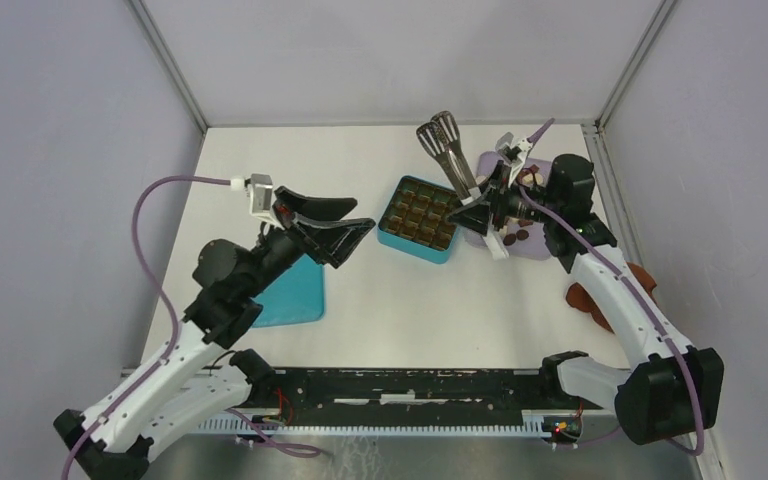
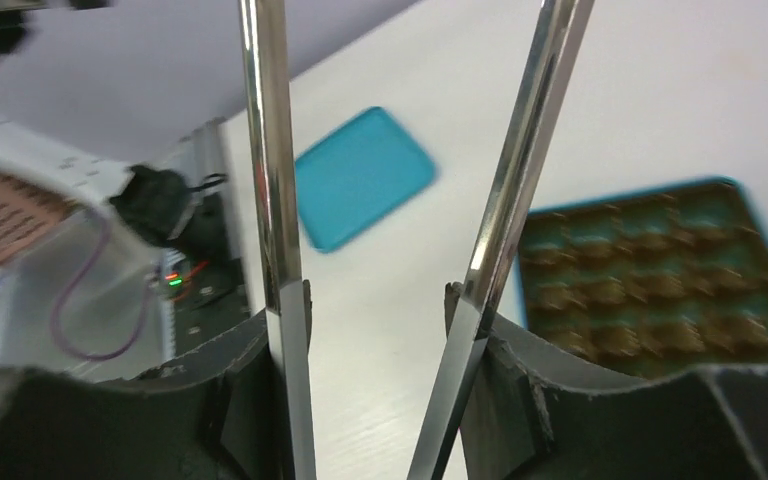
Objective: Pack the chocolate
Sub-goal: Pick up the clamp from the center of the board, then pick up the fake chocolate from the plate.
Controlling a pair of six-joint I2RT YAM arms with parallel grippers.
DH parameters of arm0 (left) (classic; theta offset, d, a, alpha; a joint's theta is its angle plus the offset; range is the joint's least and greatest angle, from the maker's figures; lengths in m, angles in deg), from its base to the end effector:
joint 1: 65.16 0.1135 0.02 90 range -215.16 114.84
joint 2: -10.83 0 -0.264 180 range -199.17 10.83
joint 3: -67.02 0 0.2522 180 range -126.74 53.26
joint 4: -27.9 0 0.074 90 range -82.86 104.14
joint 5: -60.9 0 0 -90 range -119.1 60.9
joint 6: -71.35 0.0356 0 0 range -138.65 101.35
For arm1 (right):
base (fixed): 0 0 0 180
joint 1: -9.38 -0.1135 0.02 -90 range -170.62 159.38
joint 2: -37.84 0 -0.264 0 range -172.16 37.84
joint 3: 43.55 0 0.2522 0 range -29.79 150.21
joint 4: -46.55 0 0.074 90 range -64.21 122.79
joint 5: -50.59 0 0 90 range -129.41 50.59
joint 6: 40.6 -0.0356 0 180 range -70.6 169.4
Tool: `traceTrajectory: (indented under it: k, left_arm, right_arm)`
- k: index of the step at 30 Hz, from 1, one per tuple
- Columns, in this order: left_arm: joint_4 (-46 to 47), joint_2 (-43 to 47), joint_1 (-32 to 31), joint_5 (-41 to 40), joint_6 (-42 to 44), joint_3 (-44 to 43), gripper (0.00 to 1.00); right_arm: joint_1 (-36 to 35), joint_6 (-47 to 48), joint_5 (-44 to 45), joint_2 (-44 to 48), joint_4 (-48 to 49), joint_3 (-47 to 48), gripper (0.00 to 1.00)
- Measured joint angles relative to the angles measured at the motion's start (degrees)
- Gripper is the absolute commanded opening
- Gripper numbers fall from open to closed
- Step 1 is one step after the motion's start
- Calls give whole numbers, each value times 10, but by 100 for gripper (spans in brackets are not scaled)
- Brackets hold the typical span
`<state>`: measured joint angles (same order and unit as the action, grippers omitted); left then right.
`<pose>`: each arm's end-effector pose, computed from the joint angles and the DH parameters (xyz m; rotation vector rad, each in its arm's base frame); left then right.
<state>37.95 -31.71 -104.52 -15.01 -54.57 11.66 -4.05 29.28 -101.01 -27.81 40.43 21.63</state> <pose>0.1270 -0.1154 0.3901 0.2735 1.2574 -1.2882 0.2395 0.0894 0.3415 -0.7528 1.6418 1.3206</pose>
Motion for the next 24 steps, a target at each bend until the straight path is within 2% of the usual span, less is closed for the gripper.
traceTrajectory:
  k: [3, 7, 11, 16, 20, 24]
  left_arm:
    - [-142, 36, 0, -46, 54, -39, 91]
    - [-270, 18, 0, -82, 123, -95, 91]
    - [-339, -43, 0, -102, 178, -107, 89]
    - [-409, -124, 0, -116, 225, -94, 87]
    - [-436, -123, 0, -141, 251, -60, 86]
    - [-462, -118, 0, -173, 267, -57, 86]
  right_arm:
    - [30, 135, 75, -1, -142, 44, 56]
    - [49, 287, 178, -5, -291, 94, 56]
    - [65, 395, 265, -17, -405, 103, 55]
    - [104, 481, 353, -31, -489, 102, 54]
    - [147, 544, 406, -72, -532, 104, 50]
    - [186, 597, 452, -151, -582, 123, 47]
